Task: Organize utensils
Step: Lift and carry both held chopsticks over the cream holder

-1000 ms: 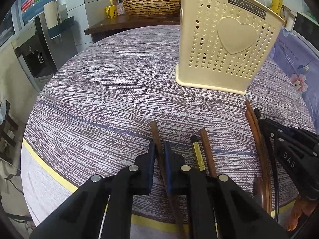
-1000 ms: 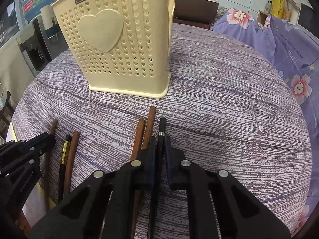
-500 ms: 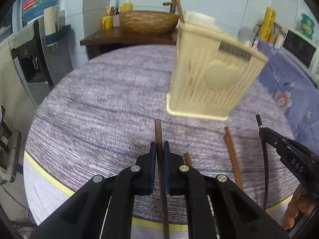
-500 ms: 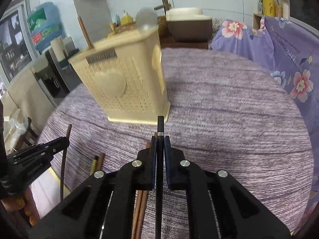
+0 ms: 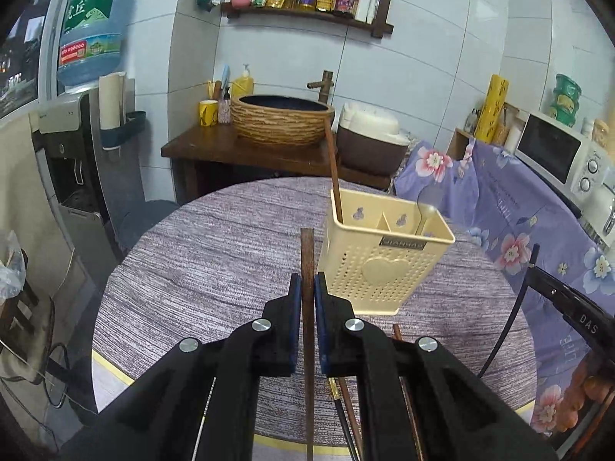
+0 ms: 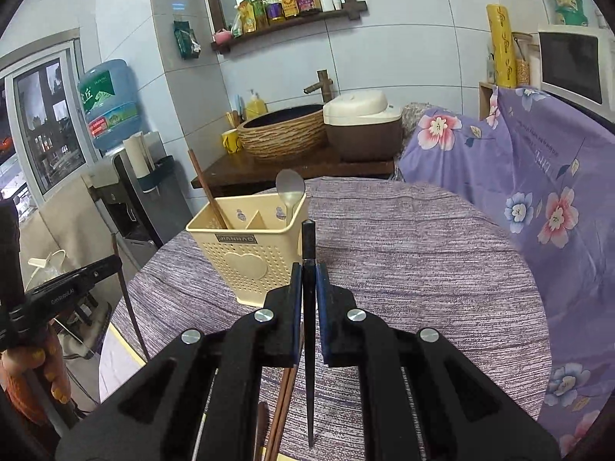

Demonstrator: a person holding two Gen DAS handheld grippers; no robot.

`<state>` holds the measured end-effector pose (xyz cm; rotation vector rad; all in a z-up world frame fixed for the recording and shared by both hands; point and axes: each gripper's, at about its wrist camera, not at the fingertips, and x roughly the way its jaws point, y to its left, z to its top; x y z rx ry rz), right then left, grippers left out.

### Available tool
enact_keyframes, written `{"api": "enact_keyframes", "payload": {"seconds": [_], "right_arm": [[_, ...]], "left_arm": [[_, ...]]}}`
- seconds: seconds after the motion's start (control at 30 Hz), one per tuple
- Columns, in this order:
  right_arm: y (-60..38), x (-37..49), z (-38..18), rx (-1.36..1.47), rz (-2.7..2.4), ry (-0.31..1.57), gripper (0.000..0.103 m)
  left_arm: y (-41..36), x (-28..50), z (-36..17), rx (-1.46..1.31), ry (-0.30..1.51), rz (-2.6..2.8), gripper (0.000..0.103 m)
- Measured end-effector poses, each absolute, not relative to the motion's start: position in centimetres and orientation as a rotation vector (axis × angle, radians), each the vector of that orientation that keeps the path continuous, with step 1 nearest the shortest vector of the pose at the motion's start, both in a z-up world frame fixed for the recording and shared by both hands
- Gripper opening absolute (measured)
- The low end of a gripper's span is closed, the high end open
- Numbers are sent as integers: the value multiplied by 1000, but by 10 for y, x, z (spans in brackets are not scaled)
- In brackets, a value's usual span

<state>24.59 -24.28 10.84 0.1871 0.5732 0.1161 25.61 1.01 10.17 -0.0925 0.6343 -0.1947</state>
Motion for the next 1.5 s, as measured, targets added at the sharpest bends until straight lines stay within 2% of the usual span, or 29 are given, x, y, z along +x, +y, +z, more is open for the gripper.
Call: {"api": "enact_keyframes", "payload": {"seconds": [0.3,0.47,0.8,0.9,1.1,1.5], "right_arm": [[-240,247,123,161,143,565,8],[-237,256,146,161,177,544,8],[-222,297,264,132,225,397,8],[-218,316,283,133,215,386,8],[-209,343,279,107,196,388,8],[-206,374,172,132,175,541,8]], "left_arm": [[10,254,119,-80,596,-190,8],[15,259,149,-94,550,-215,8],[-3,285,261,-91,378,-265,8],[-19,300,275,-89,368,-278,8],[-44,321,261,-63,374,-297,8],[-44,355,171,-71,549,-281,8]]}}
